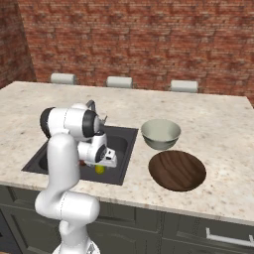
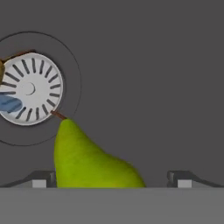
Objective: Pick the pears from the sink and place them in one bowl. Place the onion in the other bowl. Then turn off the sink faucet.
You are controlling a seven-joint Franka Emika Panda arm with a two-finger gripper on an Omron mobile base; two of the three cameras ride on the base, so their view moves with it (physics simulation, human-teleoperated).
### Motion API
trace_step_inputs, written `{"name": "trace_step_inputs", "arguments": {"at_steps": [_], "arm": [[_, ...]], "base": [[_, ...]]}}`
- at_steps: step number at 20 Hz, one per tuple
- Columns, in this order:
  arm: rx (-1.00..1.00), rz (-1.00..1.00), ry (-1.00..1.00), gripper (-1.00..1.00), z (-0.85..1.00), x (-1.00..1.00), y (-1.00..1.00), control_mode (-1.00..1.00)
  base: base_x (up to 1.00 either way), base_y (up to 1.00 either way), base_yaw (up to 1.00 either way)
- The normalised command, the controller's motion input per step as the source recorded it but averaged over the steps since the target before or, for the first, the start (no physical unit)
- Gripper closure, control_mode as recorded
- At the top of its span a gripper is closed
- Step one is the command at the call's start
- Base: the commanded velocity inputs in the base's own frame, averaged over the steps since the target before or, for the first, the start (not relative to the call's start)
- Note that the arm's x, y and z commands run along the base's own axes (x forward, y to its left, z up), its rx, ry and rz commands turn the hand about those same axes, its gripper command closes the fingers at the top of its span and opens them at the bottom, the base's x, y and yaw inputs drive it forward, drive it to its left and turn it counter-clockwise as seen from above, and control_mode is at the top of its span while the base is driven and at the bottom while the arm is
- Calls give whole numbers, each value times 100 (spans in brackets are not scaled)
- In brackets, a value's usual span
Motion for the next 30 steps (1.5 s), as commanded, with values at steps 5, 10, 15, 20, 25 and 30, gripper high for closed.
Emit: {"name": "trace_step_inputs", "arguments": {"at_steps": [5, 10, 15, 20, 25, 30], "arm": [[0, 0, 8, -100, -31, 12, 0, -100], [0, 0, 9, 100, -40, 3, 0, -100], [0, 0, 7, 100, -15, 0, 2, -100], [0, 0, 0, 100, 0, 0, 0, -100], [0, 0, -2, 100, 28, -19, 0, -100], [0, 9, -15, 100, 82, -25, -8, -100]], "base": [[0, 0, 0], [0, 0, 0], [0, 0, 0], [0, 0, 0], [0, 0, 0], [0, 0, 0]]}}
